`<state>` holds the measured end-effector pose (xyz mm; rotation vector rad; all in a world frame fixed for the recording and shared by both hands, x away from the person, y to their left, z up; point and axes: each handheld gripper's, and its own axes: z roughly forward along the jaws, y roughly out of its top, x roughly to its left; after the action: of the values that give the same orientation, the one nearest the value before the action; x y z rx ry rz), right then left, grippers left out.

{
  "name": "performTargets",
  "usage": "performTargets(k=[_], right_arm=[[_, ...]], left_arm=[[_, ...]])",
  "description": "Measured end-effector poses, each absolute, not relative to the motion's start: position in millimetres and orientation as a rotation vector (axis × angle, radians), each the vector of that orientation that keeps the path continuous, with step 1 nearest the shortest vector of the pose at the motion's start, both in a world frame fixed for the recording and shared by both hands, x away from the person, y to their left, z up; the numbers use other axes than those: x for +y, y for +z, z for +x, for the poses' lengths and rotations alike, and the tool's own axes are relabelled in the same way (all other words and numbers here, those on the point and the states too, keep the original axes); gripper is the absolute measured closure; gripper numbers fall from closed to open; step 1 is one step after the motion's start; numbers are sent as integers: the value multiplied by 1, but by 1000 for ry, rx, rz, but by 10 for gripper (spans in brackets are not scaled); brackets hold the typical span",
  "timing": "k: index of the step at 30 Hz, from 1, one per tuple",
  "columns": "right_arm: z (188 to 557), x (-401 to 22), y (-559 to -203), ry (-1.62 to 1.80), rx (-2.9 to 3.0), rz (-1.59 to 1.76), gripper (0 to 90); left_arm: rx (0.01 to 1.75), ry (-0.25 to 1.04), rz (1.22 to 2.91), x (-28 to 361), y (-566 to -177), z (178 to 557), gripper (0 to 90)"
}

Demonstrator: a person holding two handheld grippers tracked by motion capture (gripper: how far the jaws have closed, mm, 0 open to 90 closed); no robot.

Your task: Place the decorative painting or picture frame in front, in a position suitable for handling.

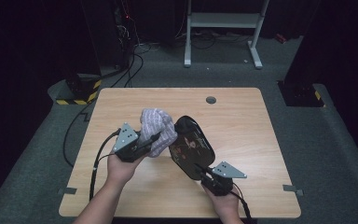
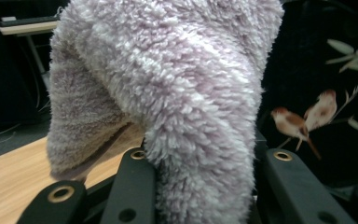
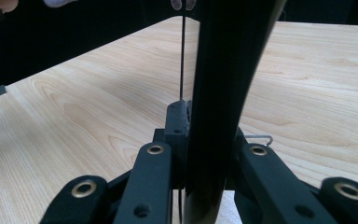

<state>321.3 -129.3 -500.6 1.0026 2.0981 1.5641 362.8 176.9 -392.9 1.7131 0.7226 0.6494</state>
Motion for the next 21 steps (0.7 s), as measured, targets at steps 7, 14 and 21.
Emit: performTargets(k=[7,14,21], right_arm=[[320,-127,-500,1551,2101,1000,801],[320,-128,-500,1543,2108,1000,798],[320,-126,-499,1524,2113,996,798]], left_arm=[[685,613,1735,152,-386,374,674],[622,571,1754,125,-384,369,699],[555,515,1731,108,-379,355,704]])
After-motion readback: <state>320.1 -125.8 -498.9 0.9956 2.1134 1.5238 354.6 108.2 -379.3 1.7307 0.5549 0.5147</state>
